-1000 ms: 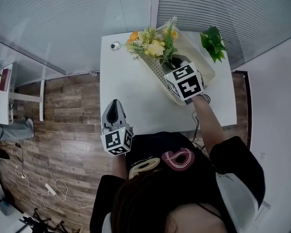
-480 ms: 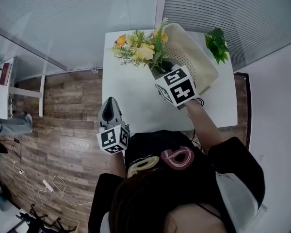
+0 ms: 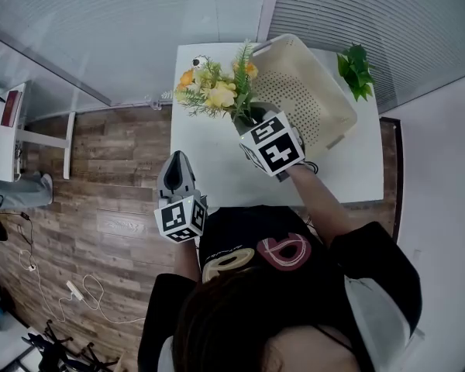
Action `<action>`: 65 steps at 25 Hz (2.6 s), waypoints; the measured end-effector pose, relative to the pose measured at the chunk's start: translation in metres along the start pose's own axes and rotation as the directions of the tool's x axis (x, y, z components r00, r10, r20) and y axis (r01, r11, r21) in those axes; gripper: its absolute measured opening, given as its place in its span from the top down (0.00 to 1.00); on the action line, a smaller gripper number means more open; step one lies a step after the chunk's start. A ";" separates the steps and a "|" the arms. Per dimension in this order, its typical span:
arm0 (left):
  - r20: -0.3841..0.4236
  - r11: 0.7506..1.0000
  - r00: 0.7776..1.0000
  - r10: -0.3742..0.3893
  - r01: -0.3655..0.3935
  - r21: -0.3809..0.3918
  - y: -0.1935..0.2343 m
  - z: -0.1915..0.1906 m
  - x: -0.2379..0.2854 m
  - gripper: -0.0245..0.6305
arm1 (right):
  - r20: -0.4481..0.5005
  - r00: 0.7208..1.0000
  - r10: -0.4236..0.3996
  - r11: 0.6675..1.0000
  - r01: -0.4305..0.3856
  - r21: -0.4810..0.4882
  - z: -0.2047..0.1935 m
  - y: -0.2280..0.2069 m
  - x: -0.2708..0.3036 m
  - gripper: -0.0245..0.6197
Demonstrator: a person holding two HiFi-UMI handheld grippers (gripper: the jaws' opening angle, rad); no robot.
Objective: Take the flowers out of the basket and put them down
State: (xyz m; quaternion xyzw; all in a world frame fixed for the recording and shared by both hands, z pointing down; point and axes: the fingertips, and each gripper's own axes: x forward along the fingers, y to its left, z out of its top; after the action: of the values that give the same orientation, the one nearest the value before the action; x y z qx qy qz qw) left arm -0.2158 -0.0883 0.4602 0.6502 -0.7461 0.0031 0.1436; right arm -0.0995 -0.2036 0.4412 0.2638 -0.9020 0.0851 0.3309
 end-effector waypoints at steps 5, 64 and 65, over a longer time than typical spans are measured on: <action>0.001 1.000 1.000 -0.001 0.001 0.001 0.012 0.001 -0.005 0.93 | -0.038 0.999 -0.004 1.000 0.004 0.017 -0.016 0.016 0.013 0.88; -0.061 0.995 0.995 -0.081 0.084 0.051 0.035 -0.018 0.015 0.93 | -0.225 0.973 0.059 0.993 -0.035 0.112 -0.139 0.062 0.122 0.85; -0.062 0.995 0.995 -0.082 0.086 0.052 0.035 -0.018 0.016 0.93 | -0.224 0.973 0.062 0.993 -0.037 0.115 -0.138 0.062 0.122 0.85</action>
State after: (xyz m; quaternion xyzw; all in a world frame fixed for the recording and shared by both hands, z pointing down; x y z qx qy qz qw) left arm -0.2479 -0.0946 0.4872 0.6843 -0.7131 0.0370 0.1481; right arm -0.1345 -0.1570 0.6270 0.2475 -0.8586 0.1723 0.4145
